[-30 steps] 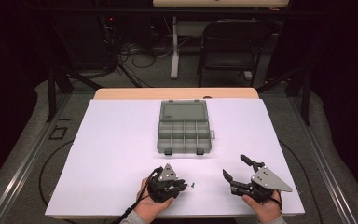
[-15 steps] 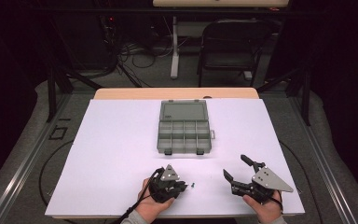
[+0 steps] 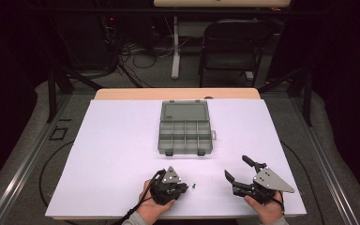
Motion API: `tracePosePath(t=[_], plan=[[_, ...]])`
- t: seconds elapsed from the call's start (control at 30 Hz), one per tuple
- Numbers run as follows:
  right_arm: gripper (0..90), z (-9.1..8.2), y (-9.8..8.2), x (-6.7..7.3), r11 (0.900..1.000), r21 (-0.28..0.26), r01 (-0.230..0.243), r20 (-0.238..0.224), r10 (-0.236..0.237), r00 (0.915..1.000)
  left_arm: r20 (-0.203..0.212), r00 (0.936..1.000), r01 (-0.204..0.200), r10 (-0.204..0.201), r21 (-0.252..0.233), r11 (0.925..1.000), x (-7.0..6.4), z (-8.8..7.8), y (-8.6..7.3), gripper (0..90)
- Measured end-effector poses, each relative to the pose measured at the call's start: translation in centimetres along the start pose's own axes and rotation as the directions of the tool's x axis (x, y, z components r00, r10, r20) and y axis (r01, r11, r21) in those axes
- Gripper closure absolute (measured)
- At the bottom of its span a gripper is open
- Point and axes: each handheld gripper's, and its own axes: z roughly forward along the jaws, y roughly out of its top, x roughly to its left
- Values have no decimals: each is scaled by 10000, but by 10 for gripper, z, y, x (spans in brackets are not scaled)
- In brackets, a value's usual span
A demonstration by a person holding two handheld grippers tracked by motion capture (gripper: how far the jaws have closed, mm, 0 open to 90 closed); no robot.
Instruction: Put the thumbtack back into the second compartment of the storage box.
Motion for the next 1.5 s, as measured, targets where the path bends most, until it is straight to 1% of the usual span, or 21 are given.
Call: tracePosePath(t=[0.2,0.47,0.63,0.77,0.87,0.97,1.07,1.27,1.3,1.37,1.5], plan=[[195,0,0,-1,10000,46,-36,1,36,10000,17,10000,31,-31,-21,10000,0,0,0,852],[196,0,0,0,10000,40,-57,16,57,10000,199,9996,196,-193,-139,9997,0,-1,0,853],[196,0,0,0,10000,16,-39,4,39,10000,390,9984,422,-407,-407,9983,2,-7,2,854],[196,0,0,0,10000,41,-54,-5,54,10000,419,9977,567,-541,-634,9964,2,-13,4,854],[196,0,0,0,10000,11,-44,7,44,10000,507,9958,807,-764,-882,9928,4,-19,6,854],[196,0,0,0,10000,17,-41,12,41,10000,440,9960,818,-775,-1044,9912,5,-23,8,854],[196,0,0,0,10000,-5,-56,4,56,10000,359,9952,943,-905,-1231,9879,7,-29,10,854],[196,0,0,0,10000,1,-49,-15,49,10000,126,9936,1124,-1119,-1685,9793,14,-40,14,854],[196,0,0,0,10000,5,-54,-20,54,10000,45,9930,1172,-1184,-1802,9766,15,-42,15,854],[196,0,0,0,10000,-13,-55,-23,55,10000,54,9920,1249,-1262,-1943,9730,18,-45,16,854],[196,0,0,0,10000,4,-62,-26,62,10000,-118,9907,1300,-1358,-2182,9672,22,-52,20,854]])
